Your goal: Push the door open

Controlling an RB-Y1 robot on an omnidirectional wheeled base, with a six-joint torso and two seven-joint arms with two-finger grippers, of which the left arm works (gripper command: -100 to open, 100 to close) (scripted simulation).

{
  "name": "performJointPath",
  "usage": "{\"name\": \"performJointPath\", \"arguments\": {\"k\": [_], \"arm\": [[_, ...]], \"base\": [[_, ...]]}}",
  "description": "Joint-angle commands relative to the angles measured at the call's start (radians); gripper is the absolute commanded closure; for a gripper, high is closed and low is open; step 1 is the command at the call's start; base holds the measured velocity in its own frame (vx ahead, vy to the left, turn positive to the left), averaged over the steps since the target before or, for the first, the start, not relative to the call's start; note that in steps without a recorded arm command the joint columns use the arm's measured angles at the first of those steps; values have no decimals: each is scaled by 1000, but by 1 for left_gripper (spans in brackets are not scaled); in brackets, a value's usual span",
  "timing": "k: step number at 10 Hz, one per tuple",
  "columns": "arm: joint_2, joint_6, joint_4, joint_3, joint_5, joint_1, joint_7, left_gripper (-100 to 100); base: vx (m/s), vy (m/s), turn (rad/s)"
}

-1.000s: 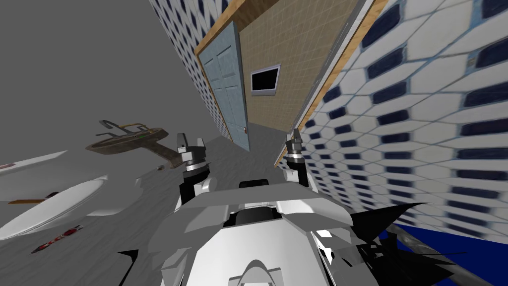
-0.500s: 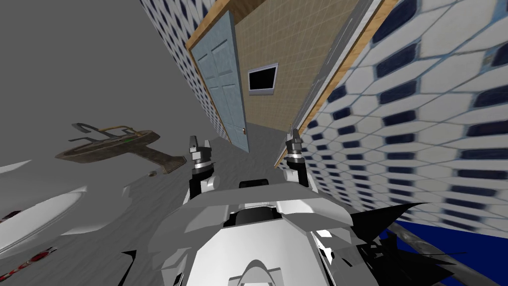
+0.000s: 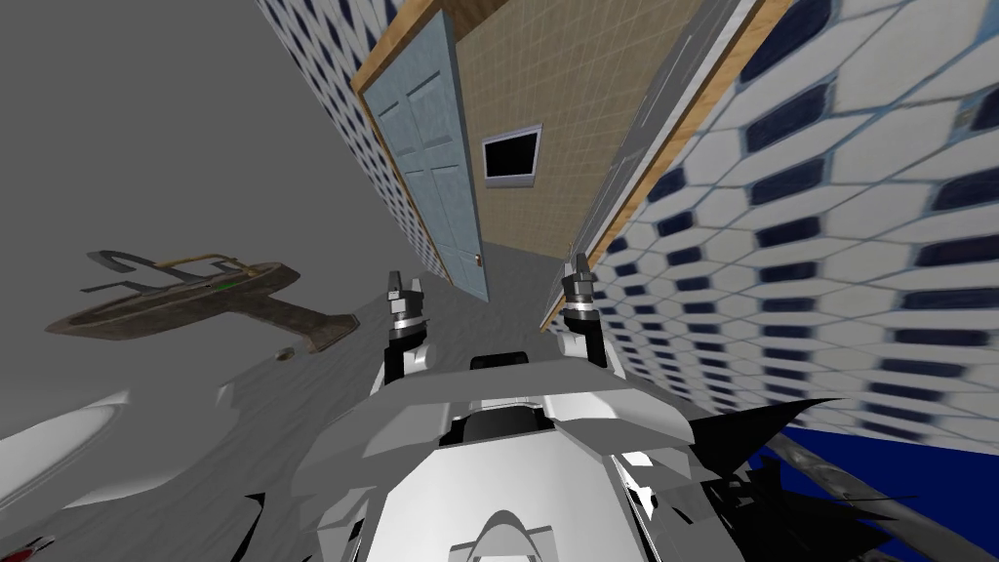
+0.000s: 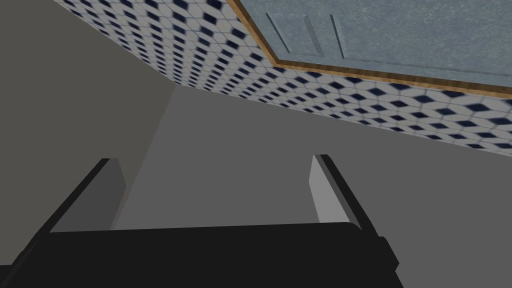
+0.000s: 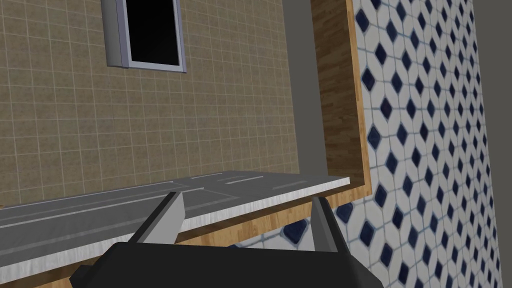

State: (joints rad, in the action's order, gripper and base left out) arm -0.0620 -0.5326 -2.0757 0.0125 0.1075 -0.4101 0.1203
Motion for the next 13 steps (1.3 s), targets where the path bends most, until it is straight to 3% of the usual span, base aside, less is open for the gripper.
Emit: {"name": "performJointPath", "arguments": {"k": [1, 12, 13], "arm": [[-5, -4, 33, -2, 0, 16, -4, -100], [-27, -55, 314, -32, -6, 127, -34, -100], [-27, -55, 314, -32, -6, 127, -34, -100]], "base": [[74, 51, -70], [86, 61, -86], [53, 57, -37]]}}
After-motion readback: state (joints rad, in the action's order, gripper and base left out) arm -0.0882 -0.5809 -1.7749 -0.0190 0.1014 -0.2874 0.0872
